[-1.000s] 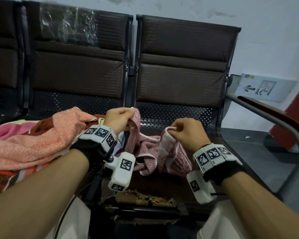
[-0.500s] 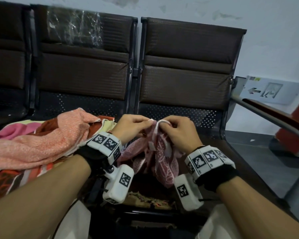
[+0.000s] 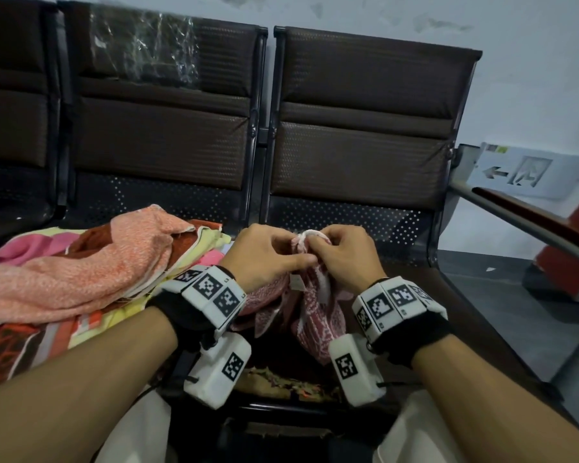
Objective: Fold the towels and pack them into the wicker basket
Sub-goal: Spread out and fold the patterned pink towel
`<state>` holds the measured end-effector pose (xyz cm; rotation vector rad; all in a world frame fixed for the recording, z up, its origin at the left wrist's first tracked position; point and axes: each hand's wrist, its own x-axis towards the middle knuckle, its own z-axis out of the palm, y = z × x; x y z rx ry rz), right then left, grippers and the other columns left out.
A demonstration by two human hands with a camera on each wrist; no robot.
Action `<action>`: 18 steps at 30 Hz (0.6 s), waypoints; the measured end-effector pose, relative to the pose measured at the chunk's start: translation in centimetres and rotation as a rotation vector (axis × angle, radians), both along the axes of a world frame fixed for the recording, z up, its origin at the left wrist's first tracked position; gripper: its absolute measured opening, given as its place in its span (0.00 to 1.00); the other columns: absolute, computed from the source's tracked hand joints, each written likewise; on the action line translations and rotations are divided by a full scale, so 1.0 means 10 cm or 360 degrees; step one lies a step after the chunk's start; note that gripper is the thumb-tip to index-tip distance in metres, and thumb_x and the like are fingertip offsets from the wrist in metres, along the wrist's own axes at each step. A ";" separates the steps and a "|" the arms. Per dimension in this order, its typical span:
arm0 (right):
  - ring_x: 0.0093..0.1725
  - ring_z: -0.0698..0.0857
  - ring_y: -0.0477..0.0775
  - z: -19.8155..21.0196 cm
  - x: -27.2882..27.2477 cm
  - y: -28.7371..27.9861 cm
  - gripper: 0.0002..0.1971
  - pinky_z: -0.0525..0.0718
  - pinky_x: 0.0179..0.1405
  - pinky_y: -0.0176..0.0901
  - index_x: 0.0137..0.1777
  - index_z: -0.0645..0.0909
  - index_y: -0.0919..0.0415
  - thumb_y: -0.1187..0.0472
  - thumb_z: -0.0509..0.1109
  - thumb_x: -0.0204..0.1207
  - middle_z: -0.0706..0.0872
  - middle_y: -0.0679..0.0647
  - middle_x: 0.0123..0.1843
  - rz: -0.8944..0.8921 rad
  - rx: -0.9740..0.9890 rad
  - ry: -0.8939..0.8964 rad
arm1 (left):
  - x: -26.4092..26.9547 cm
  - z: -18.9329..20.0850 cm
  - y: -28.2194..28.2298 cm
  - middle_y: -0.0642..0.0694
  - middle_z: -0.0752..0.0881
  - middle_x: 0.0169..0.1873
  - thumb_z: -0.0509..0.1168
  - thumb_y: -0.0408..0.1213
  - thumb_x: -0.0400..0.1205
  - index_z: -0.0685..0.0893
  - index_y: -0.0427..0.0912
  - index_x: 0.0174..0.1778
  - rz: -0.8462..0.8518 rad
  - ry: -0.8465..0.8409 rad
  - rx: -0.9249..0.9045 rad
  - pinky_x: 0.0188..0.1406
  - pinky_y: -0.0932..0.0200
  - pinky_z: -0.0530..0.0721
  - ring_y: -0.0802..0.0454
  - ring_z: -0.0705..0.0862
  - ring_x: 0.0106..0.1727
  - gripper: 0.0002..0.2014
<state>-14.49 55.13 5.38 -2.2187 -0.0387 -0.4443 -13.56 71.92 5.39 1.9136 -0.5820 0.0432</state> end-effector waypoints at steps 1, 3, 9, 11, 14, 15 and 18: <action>0.39 0.85 0.35 0.00 0.00 -0.01 0.08 0.73 0.31 0.24 0.36 0.87 0.49 0.51 0.71 0.74 0.88 0.41 0.34 0.0018 0.0008 -0.0008 | 0.01 0.00 0.00 0.46 0.92 0.41 0.74 0.41 0.74 0.91 0.43 0.48 0.0031 -0.0076 0.0031 0.54 0.42 0.86 0.50 0.90 0.48 0.09; 0.40 0.86 0.37 0.00 0.01 -0.03 0.07 0.77 0.37 0.29 0.37 0.87 0.49 0.52 0.71 0.75 0.89 0.42 0.36 0.0068 0.0073 -0.0025 | 0.02 0.01 0.01 0.42 0.91 0.41 0.68 0.39 0.80 0.90 0.38 0.48 0.0063 -0.0171 0.0076 0.52 0.40 0.85 0.45 0.89 0.48 0.09; 0.33 0.86 0.41 0.01 -0.04 -0.18 0.14 0.81 0.34 0.35 0.32 0.85 0.55 0.46 0.74 0.72 0.88 0.46 0.31 0.0269 0.0121 0.0012 | 0.10 0.08 0.13 0.46 0.90 0.46 0.65 0.36 0.82 0.87 0.40 0.51 0.0176 -0.0131 -0.0069 0.58 0.44 0.85 0.52 0.88 0.50 0.07; 0.29 0.84 0.42 0.01 -0.08 -0.23 0.19 0.80 0.27 0.36 0.31 0.82 0.58 0.42 0.74 0.70 0.87 0.48 0.28 0.0375 0.0090 0.0131 | 0.15 0.09 0.20 0.45 0.90 0.46 0.65 0.36 0.82 0.87 0.43 0.50 0.0249 -0.0120 -0.0121 0.58 0.44 0.85 0.51 0.88 0.50 0.06; 0.28 0.85 0.47 -0.01 -0.17 -0.31 0.24 0.83 0.25 0.42 0.32 0.81 0.60 0.36 0.72 0.65 0.87 0.52 0.29 0.0528 0.0071 0.0397 | 0.18 0.11 0.29 0.44 0.90 0.45 0.66 0.37 0.81 0.87 0.43 0.49 0.0339 -0.0137 -0.0126 0.57 0.42 0.85 0.48 0.88 0.49 0.06; 0.29 0.86 0.49 -0.02 -0.20 -0.34 0.26 0.84 0.27 0.44 0.34 0.83 0.61 0.34 0.71 0.63 0.88 0.53 0.31 0.0558 0.0000 0.0471 | 0.18 0.11 0.32 0.43 0.90 0.45 0.65 0.38 0.82 0.88 0.41 0.50 0.0362 -0.0137 -0.0129 0.57 0.41 0.85 0.47 0.88 0.49 0.07; 0.36 0.89 0.52 -0.06 -0.27 -0.44 0.30 0.88 0.35 0.48 0.41 0.88 0.58 0.29 0.68 0.61 0.91 0.54 0.38 0.0614 -0.0317 0.0633 | 0.17 0.14 0.40 0.43 0.90 0.45 0.65 0.42 0.82 0.88 0.39 0.51 0.0435 -0.0132 -0.0139 0.56 0.42 0.85 0.46 0.88 0.49 0.11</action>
